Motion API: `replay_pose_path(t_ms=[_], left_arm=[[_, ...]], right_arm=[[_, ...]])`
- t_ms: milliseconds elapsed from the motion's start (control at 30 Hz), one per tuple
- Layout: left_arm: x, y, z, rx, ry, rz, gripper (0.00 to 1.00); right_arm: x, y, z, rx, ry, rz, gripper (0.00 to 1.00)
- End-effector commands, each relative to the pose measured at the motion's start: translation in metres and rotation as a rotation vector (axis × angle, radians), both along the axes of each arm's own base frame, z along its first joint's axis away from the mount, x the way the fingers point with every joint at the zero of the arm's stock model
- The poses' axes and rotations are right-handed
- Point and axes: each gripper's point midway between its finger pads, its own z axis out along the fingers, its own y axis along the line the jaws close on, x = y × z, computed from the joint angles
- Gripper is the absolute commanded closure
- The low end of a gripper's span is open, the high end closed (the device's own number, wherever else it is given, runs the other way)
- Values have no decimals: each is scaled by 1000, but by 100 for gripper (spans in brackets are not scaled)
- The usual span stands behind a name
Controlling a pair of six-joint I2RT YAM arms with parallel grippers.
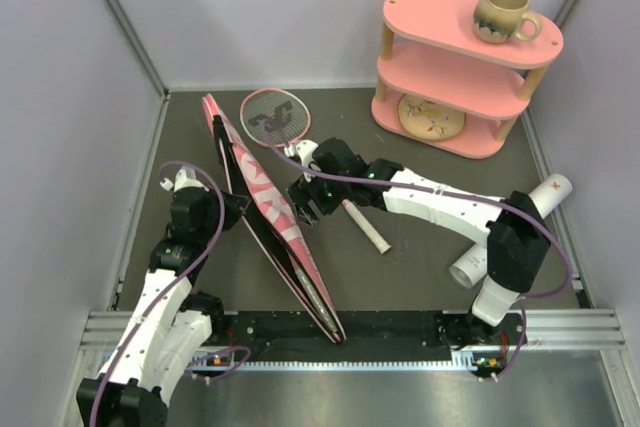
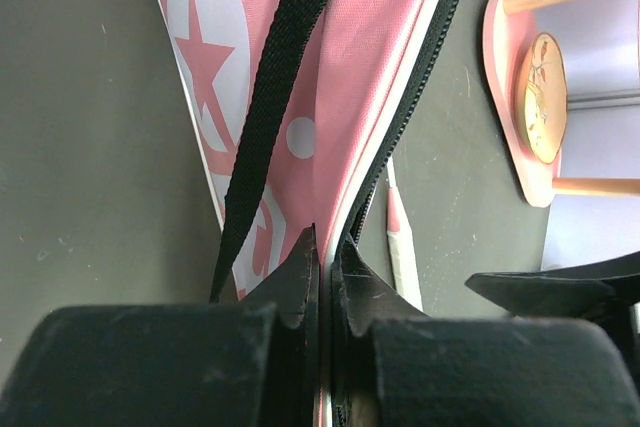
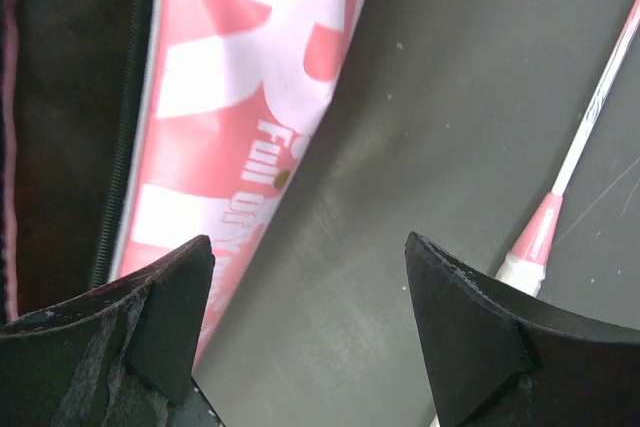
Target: Pack up the badminton gear
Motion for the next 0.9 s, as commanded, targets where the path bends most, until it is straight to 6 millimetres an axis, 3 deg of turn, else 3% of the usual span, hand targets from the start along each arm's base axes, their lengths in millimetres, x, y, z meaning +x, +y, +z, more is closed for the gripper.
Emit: replay_pose_path(t_ms=[0,167,267,400,533,700,800,867], left_arm=[[10,1,28,7,-78,3,100],[11,0,28,15,-77,-4,100],[12,-2,29,10,-76,-11,100],[15,-1,30,7,-63,-3,100],[16,2,29,7,-51,18,100],[15,4,26,-22,-20,53,100],[13,6,20,-41,21,87,100],[12,7,19,-49,34,96,100]], right_arm=[[-3,6,-5,-22,-43,26,23],[-5,14,-17,-47,-55,21,22],[-16,24,-9,-10,-32,52,22],[-45,40,12,26,-63,91,22],[-64,41,21,46,-60,92,21],[-62,37,5,-2,-70,53,22],[-60,37,6,-11,-95,31,22],[-54,38,-6,-43,-101,9,23]])
